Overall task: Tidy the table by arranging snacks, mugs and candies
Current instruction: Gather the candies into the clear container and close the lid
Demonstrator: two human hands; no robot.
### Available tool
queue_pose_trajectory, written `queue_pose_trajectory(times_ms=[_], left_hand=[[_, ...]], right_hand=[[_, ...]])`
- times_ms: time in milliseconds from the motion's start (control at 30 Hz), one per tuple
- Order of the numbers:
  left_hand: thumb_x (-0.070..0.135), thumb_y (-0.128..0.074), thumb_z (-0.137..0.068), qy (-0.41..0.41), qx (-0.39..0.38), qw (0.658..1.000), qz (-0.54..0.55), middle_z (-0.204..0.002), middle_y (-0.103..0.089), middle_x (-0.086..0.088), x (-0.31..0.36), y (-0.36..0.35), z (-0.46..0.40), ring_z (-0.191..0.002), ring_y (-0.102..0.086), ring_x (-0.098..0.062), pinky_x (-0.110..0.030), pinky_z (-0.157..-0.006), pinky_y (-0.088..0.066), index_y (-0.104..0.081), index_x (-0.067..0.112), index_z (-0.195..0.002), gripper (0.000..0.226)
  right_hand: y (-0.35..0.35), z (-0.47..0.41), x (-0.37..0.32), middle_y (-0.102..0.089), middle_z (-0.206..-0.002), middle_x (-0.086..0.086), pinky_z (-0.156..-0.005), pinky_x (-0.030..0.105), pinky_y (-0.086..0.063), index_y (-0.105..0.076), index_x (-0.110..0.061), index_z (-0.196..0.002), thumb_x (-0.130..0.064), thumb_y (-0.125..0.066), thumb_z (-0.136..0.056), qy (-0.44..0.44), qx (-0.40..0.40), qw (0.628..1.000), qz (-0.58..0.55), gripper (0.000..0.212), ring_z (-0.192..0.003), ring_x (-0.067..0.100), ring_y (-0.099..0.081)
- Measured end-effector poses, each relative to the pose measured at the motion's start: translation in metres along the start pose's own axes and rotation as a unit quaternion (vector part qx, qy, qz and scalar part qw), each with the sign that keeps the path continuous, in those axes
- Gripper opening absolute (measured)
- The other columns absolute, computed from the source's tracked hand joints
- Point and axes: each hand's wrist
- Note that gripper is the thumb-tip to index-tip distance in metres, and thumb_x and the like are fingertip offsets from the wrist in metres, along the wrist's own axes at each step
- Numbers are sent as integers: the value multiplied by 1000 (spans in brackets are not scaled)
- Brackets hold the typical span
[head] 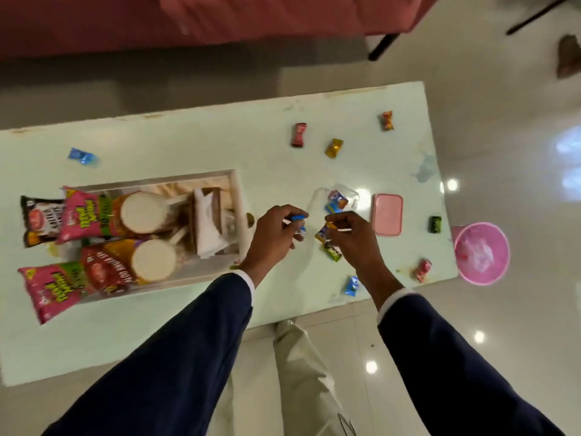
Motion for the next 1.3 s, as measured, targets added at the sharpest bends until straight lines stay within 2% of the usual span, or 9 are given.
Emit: queue_pose_trajectory(times_ms=[200,333,500,600,700,867,1033,1167,1300], left_hand=[[5,-70,-89,1,4,998,-70,-102,-69,-13,10,-69,-36,-66,-72,-17,-13,-46,-47,-69,9,-108,19],[13,-77,-84,-31,18,993,-109,-102,-65,-1,7,-84,-49,-80,-72,-21,-23,-54,-50,-64,19,-113,32],[10,-63,-90,-82,74,984,-140,-96,-59,5,0,-62,-41,-79,-66,-16,-39,-69,-59,-63,23,-106,21],[8,-56,-94,-92,83,983,-133,-99,-61,7,3,-25,-31,-73,-67,-16,-26,-67,-53,-65,23,-104,21],[8,-52,-97,-96,101,982,-124,-103,-62,2,11,31,-30,-62,-67,-15,-14,-56,-45,-66,22,-104,21],[10,-53,-96,-119,155,970,-145,-104,-63,9,21,155,-31,-82,-67,-17,-25,-69,-53,-66,27,-103,22],[11,-54,-96,-109,189,960,-176,-107,-65,4,2,260,-28,-85,-67,-11,-29,-72,-54,-67,24,-103,20],[5,-56,-93,-102,254,943,-191,-112,-61,0,-15,311,-20,-87,-59,6,-1,-75,-39,-70,16,-103,20],[1,-59,-88,-67,255,938,-227,-112,-58,0,-39,355,-28,-101,-62,-15,-28,-91,-51,-66,22,-103,27]], right_hand=[[27,-36,19,-68,-88,-5,-74,46,-61,-65,-18,-98,-3,-71,-84,21,50,998,20,21,-73,19,-70],[32,-50,29,-69,-92,-5,-76,41,-61,-64,-19,-98,-8,-74,-83,51,61,996,40,22,-82,21,-72],[34,-50,28,-67,-91,-8,-70,22,-49,-67,-16,-94,-2,-63,-85,88,113,986,81,17,-82,10,-63],[24,-48,13,-66,-86,-13,-61,9,-43,-68,-14,-90,-3,-61,-87,93,112,987,69,13,-73,1,-61],[-2,-60,-20,-65,-82,-16,-61,17,-50,-69,-17,-89,-6,-59,-86,120,77,986,91,15,-72,3,-64],[-53,-120,-83,-68,-103,9,-78,26,-46,-66,-13,-106,-6,-61,-81,231,94,946,209,26,-93,28,-66],[-85,-174,-118,-42,-137,20,-101,49,-45,-46,-18,-140,-17,-63,-87,112,71,915,381,56,-116,49,-53],[-120,-174,-107,-44,-122,26,-91,54,-51,-57,-4,-118,-9,-57,-89,152,47,865,475,30,-100,53,-57],[-157,-147,-101,-60,-104,16,-77,33,-50,-68,-10,-88,-3,-57,-85,197,1,897,395,14,-91,36,-64]])
Point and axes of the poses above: each hand's wrist, its own z-axis away from the middle knuckle, its own y-axis out of the back of the hand, x = y × z
